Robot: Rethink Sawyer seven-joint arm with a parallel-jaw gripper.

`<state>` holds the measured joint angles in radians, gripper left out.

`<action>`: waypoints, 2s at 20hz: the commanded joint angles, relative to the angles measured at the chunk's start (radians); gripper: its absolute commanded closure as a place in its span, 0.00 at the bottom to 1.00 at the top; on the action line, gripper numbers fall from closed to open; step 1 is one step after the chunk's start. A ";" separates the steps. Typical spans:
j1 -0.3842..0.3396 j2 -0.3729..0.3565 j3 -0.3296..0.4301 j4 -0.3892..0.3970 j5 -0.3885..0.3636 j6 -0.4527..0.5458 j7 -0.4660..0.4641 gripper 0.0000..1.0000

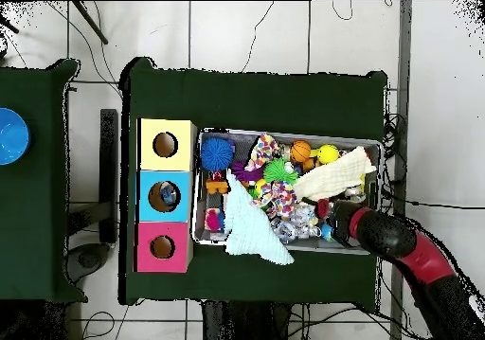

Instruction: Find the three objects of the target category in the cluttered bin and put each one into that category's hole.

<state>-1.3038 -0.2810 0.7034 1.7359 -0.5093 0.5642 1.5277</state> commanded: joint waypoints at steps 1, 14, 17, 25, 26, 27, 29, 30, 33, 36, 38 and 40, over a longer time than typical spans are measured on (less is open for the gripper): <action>-0.029 0.058 0.015 -0.085 -0.085 0.134 -0.304 0.00; -0.074 -0.023 0.057 -0.011 -0.068 0.194 -0.265 0.00; -0.059 -0.003 0.067 -0.017 -0.057 0.206 -0.253 0.00; -0.040 0.012 0.070 0.004 -0.057 0.168 -0.202 0.00; -0.037 0.011 0.071 0.007 -0.054 0.167 -0.196 0.00; -0.036 0.014 0.071 0.007 -0.053 0.166 -0.194 0.00; -0.035 0.022 0.071 0.010 -0.054 0.158 -0.189 0.00; -0.036 0.025 0.070 0.013 -0.055 0.153 -0.188 0.00; -0.036 0.043 0.066 0.014 -0.063 0.137 -0.188 0.00; -0.036 0.046 0.062 0.031 -0.069 0.117 -0.172 0.00; -0.027 0.051 0.058 0.045 -0.074 0.091 -0.148 0.00; -0.016 0.066 0.052 0.062 -0.082 0.052 -0.116 0.00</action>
<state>-1.3675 -0.2764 0.7260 1.7643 -0.5348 0.6515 1.5248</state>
